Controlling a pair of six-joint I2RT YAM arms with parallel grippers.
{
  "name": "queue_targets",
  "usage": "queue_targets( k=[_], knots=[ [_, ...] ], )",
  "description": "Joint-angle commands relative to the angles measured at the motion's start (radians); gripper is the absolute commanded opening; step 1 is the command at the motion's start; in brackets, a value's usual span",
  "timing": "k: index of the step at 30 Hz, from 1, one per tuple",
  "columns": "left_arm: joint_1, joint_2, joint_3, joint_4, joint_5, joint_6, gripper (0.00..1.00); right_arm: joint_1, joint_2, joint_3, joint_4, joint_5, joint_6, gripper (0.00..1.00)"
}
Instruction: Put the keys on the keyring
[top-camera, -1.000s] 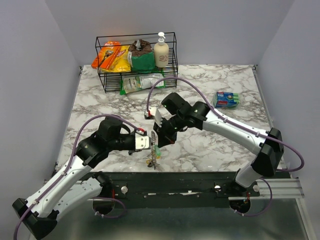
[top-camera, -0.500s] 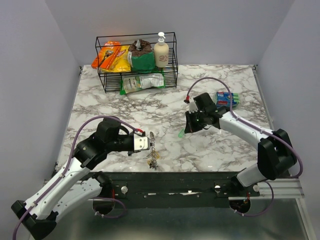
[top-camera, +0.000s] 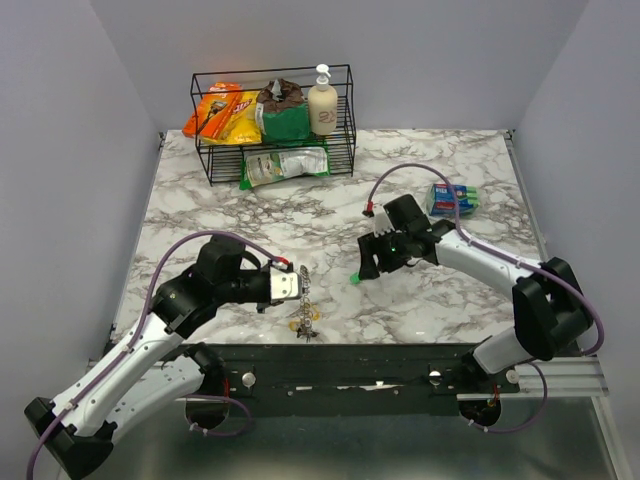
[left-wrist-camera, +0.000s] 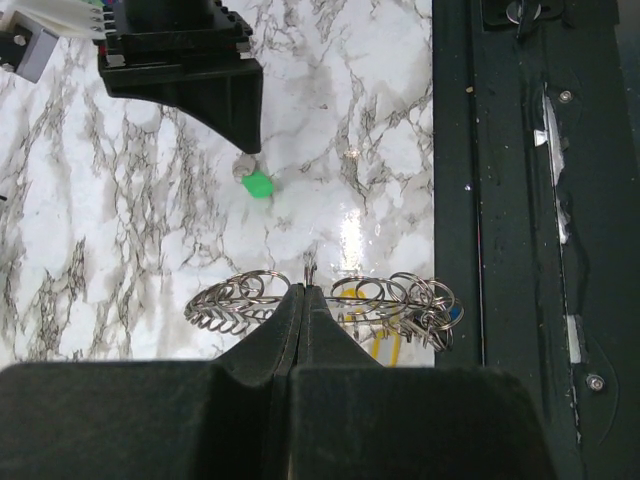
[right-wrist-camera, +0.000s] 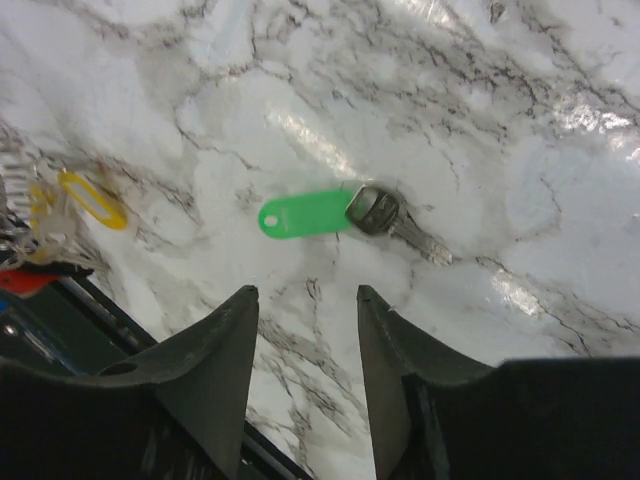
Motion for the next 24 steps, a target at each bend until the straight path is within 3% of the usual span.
queue_targets(
  k=[1,10,17,20,21,24],
  knots=[
    [-0.007,0.002,0.003,0.04,-0.014,-0.005,0.0,0.005,-0.117,-0.058,0.073,-0.006,-0.008,0.96],
    [-0.005,0.011,-0.003,0.05,-0.014,-0.008,0.0,0.007,-0.071,-0.03,0.062,0.092,0.031,0.99],
    [-0.007,0.005,-0.009,0.047,-0.02,-0.014,0.0,0.045,0.047,0.08,0.032,0.135,0.019,0.86],
    [-0.007,0.005,-0.009,0.049,-0.023,-0.017,0.0,0.074,0.105,0.137,0.015,0.173,0.012,0.77],
    [-0.007,0.006,-0.009,0.049,-0.026,-0.017,0.0,0.077,0.139,0.148,0.01,0.185,0.012,0.69],
    [-0.008,0.003,-0.009,0.05,-0.03,-0.019,0.0,0.086,0.173,0.172,-0.005,0.228,0.014,0.62]
  ],
)
